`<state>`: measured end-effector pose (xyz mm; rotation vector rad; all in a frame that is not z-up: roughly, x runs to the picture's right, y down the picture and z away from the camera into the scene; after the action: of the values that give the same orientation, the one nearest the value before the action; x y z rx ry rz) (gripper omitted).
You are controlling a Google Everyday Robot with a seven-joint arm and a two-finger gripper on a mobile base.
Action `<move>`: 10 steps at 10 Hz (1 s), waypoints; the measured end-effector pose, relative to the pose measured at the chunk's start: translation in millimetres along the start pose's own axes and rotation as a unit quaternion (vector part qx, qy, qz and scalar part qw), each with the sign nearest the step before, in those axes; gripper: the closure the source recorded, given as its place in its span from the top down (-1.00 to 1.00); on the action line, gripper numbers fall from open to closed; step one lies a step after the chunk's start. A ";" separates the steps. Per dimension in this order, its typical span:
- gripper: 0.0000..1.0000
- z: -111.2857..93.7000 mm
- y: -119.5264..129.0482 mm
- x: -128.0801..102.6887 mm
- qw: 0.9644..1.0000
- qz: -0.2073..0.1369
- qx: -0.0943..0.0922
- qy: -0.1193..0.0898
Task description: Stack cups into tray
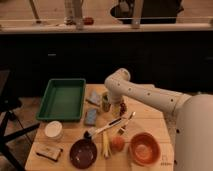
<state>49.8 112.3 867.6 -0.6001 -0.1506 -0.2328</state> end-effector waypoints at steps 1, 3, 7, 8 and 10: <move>0.60 2.4 0.3 -1.9 1.000 0.001 0.003 -0.004; 0.60 5.2 0.5 -5.5 1.000 0.000 0.006 -0.009; 0.09 7.8 0.6 -8.9 1.000 -0.003 0.005 -0.013; -0.08 8.1 0.6 -8.4 1.000 -0.003 0.006 -0.012; -0.51 8.3 1.2 -6.5 1.000 0.003 0.006 -0.010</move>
<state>43.3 119.1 872.4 -0.5903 -0.1694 -0.2204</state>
